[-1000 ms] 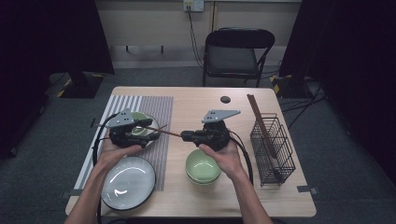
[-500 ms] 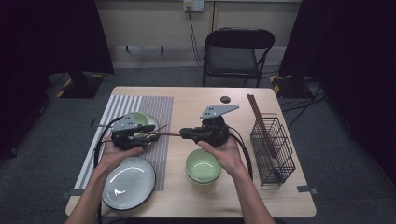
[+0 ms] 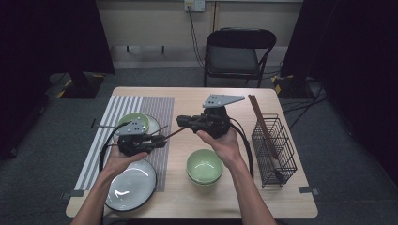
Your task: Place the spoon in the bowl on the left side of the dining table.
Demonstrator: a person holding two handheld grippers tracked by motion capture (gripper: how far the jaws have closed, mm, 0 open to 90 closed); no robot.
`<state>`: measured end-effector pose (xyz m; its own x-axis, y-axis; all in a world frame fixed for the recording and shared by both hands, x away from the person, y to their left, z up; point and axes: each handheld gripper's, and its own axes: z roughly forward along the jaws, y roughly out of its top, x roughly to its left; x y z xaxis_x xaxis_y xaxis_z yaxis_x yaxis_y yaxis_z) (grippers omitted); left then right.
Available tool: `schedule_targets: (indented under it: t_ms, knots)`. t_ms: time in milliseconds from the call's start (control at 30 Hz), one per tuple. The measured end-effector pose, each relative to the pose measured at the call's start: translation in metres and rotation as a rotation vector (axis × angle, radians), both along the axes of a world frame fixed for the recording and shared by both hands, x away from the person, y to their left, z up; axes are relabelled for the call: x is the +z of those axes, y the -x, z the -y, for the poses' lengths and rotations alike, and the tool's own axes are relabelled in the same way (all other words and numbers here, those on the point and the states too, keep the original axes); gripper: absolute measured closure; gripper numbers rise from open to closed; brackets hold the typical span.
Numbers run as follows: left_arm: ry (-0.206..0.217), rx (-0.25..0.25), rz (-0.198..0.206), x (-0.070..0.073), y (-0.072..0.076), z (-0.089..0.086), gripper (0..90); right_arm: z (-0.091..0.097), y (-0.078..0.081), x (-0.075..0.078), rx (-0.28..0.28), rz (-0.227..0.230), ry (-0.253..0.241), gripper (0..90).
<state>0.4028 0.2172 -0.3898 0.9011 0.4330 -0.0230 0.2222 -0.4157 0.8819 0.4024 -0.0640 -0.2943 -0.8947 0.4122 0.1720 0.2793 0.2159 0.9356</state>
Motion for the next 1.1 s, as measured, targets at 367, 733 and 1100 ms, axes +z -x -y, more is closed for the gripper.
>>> schedule_targets:
  t_ms: [367,733,1100]
  knots:
    - [0.062,-0.106,-0.038,-0.001,0.011,0.015,84.3,-0.007,-0.013,0.012,-0.014,0.022,-0.041,67.3]
    - [0.17,-0.067,-0.07,0.002,0.013,0.006,84.6,-0.008,-0.016,-0.003,-0.061,0.004,-0.059,52.7]
    - [0.235,-0.02,-0.079,0.004,0.012,-0.004,84.5,-0.03,-0.01,-0.026,-0.024,-0.005,-0.081,69.0]
